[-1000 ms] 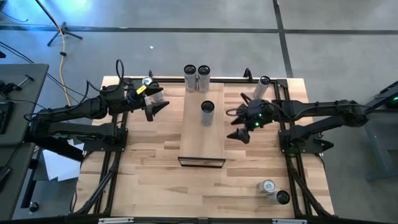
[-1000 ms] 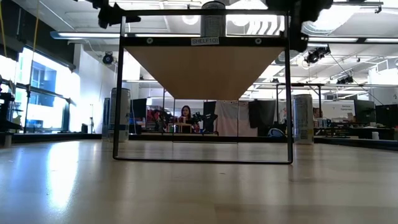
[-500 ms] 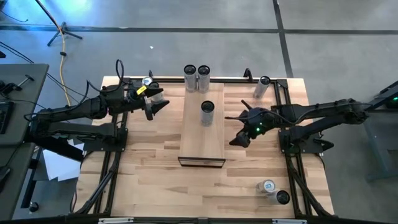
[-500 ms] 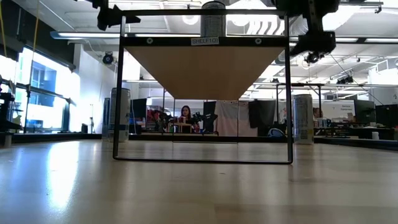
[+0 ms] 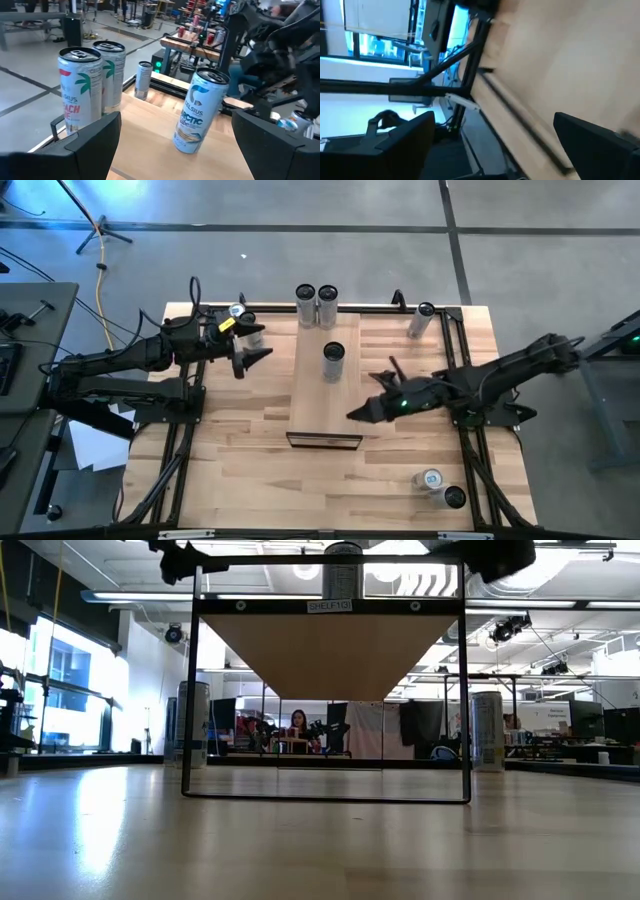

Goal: Place canned beverage on shelf
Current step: Put the bottom white blue soda can on the shelf

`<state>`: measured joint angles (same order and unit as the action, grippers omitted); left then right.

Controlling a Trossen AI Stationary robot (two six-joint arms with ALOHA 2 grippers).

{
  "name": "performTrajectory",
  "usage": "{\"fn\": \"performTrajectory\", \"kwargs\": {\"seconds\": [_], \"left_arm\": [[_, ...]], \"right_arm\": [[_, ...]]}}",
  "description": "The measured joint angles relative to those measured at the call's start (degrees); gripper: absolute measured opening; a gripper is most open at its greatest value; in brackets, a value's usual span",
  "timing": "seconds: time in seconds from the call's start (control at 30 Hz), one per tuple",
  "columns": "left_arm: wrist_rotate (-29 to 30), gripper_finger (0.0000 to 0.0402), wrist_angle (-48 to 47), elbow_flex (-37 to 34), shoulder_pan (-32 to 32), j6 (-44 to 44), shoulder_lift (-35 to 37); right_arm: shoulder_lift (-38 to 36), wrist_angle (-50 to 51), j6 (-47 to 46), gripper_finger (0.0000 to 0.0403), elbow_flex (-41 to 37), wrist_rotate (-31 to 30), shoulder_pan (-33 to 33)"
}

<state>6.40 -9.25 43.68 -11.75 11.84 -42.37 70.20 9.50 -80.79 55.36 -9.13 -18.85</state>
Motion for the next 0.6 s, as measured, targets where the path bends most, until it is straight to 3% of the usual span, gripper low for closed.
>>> {"fn": "performTrajectory", "kwargs": {"seconds": [0.1,0.2,0.3,0.47,0.6], "left_arm": [[-0.1,0.0351,0.0,0.0,0.0,-0.1,0.0],[0.1,0.0351,0.0,0.0,0.0,-0.1,0.0],[0.1,0.0351,0.0,0.0,0.0,-0.1,0.0],[0.1,0.0351,0.0,0.0,0.0,-0.1,0.0],[0.1,0.0351,0.0,0.0,0.0,-0.1,0.0]], "right_arm": [[5.9,4.6,1.5,0.0394,7.9,-1.5,-2.5],[13.2,17.4,3.9,0.0394,19.5,-3.9,-3.9],[20.4,32.6,4.4,0.0394,32.0,-12.4,-4.9],[31.9,51.8,-4.9,0.0394,47.5,-30.1,-6.3],[38.9,57.3,-10.8,0.0394,54.4,-34.4,-5.0]]}}
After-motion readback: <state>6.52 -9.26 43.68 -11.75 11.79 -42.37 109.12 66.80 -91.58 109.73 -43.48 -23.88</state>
